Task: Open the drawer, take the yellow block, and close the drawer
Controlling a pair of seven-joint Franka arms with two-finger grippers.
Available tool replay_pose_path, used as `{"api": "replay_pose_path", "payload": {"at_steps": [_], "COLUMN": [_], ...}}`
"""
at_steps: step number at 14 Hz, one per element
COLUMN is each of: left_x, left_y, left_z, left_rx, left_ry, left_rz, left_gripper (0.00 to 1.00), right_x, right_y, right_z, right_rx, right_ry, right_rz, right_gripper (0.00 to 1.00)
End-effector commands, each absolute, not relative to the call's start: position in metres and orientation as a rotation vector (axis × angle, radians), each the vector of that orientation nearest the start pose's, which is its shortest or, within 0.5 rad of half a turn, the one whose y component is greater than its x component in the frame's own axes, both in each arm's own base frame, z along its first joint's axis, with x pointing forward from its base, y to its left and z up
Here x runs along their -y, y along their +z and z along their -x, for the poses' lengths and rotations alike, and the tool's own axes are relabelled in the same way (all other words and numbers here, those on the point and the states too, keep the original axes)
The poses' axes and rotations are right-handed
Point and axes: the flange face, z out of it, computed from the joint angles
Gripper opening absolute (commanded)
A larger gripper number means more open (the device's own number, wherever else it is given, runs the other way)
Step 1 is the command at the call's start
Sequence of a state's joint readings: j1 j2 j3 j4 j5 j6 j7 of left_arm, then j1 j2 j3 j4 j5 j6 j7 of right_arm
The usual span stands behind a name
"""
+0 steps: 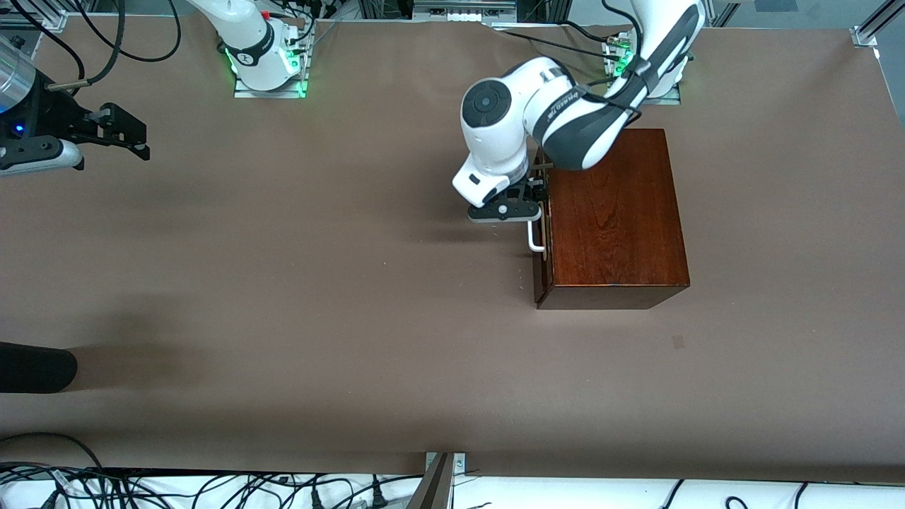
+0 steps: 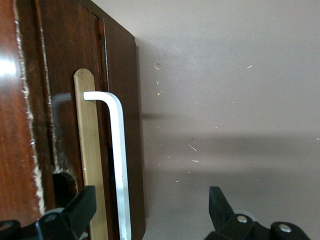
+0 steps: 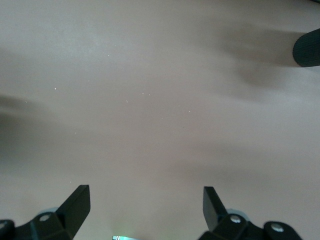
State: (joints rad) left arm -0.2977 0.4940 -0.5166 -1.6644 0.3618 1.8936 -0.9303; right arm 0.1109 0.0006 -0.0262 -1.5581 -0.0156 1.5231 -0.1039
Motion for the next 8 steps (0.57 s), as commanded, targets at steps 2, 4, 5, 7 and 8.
{"api": "replay_pose_path", "payload": {"at_steps": [2,4,5,7,8], "left_x": [0.430,0.429,0.428,0.434,0.439], "left_y": [0.327,0.316,0.309,0.297,0.294], "left_z": [-0.486,-0.486,-0.485,-0.479,-0.475], "left_rx": [-0.003,-0.026,-0.017,-0.006,-0.019], "left_ry": [0.060,0.047,0.032,0.022,0.014], "left_rz": [2.914,2.887,2.868,2.849,2.842], "left_gripper": [1.00,1.00,1.00,1.00,1.00], "right_x": [-0.047,-0.047,-0.047,-0.047,-0.047], "right_y": [0.632,0.632,0.632,0.632,0.632], "right_z": [-0.546,-0.546,-0.546,-0.546,-0.546], "right_rx": [0.292,0.292,0.292,0.292,0.292], "right_ry": [0.049,0.051,0.051,0.051,0.051], "right_rz": [3.144,3.144,3.144,3.144,3.144], "right_gripper": [1.00,1.00,1.00,1.00,1.00]}}
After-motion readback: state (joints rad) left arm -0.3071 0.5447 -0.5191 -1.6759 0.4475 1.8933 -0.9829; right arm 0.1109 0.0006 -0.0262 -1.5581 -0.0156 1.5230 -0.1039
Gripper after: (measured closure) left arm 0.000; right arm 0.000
